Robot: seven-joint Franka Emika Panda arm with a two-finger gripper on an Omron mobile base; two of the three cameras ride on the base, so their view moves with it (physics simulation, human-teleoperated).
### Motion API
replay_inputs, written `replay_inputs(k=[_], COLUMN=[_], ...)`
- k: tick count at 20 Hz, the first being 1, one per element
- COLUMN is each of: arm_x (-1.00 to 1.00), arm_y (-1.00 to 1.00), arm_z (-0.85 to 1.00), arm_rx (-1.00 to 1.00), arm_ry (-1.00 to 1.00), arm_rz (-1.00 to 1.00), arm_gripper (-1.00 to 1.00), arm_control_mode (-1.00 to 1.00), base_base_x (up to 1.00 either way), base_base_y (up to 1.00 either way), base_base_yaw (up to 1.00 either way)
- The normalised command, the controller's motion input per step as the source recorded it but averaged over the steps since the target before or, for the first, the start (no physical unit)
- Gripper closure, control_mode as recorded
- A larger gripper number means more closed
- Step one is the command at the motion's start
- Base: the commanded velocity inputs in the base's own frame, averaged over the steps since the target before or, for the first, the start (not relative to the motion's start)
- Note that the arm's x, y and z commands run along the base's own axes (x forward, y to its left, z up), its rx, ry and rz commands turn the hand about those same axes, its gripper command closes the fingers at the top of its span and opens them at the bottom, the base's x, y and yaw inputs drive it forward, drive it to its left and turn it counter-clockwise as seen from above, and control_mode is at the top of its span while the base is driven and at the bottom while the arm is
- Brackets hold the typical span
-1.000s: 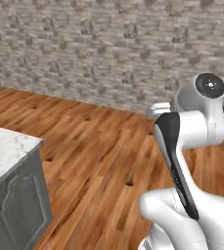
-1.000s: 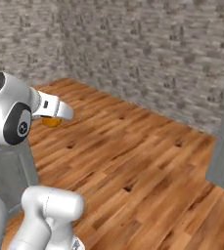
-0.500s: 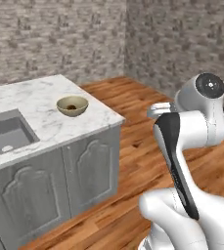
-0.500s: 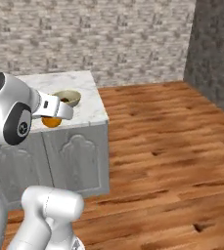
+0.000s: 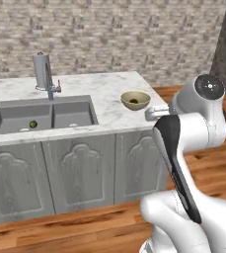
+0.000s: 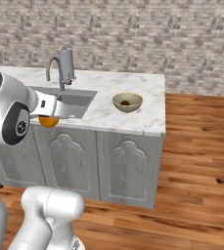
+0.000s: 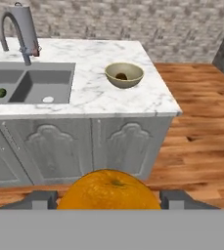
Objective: Pick the oranges from the cabinet and place them in one bowl. Pick the avocado from the sink and place it in the other bowl.
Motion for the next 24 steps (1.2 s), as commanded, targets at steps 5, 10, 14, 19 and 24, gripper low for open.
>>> replay_inputs(k=[5, 10, 14, 19, 24], arm_x=[0.00, 0.00, 0.00, 0.00, 0.00], arm_y=[0.00, 0.00, 0.00, 0.00, 0.00], arm_z=[0.00, 0.00, 0.00, 0.00, 0.00], arm_rx=[0.00, 0.00, 0.00, 0.00, 0.00], arm_ry=[0.00, 0.00, 0.00, 0.00, 0.00], arm_rz=[0.00, 0.00, 0.00, 0.00, 0.00], arm_gripper=[1.00, 1.00, 1.00, 1.00, 1.00], arm_control_mode=[1.00, 1.00, 1.00, 1.00, 1.00], base_base_x=[0.33, 0.50, 0.55, 0.51, 0.45], base_base_y=[-0.15, -0.24, -0.24, -0.24, -0.26], base_base_yaw=[0.00, 0.01, 0.04, 0.05, 0.04])
